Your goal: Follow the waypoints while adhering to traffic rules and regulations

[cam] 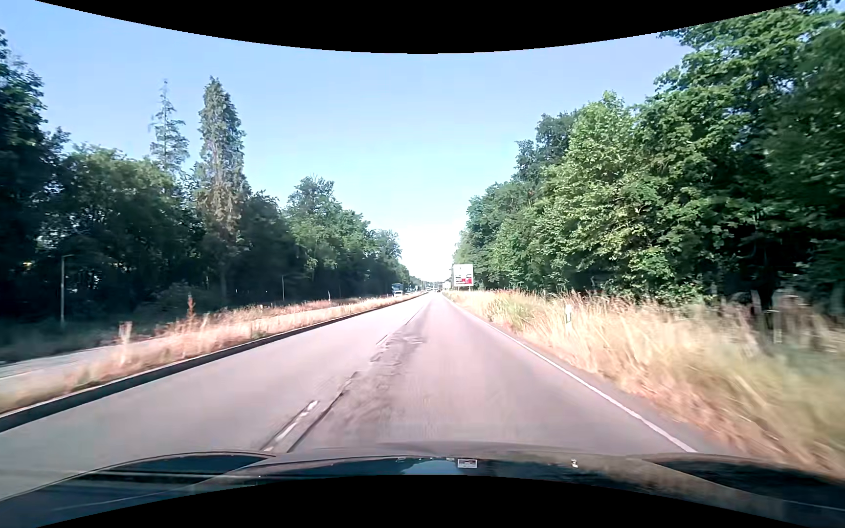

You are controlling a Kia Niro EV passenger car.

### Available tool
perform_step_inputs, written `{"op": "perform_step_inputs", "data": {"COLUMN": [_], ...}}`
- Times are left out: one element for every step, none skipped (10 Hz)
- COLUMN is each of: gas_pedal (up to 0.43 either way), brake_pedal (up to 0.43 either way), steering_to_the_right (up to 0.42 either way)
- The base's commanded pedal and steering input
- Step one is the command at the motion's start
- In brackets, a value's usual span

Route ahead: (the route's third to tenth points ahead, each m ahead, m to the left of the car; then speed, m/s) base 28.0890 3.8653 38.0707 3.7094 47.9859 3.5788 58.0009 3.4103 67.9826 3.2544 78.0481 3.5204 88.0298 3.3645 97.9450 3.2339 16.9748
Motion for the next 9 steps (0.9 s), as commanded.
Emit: {"op": "perform_step_inputs", "data": {"gas_pedal": [0.209, 0.209, 0.209, 0.209, 0.209, 0.209, 0.209, 0.209, 0.209], "brake_pedal": [0.000, 0.000, 0.000, 0.000, 0.000, 0.000, 0.000, 0.000, 0.000], "steering_to_the_right": [-0.001, -0.002, -0.002, -0.002, -0.002, -0.002, -0.002, -0.001, -0.001]}}
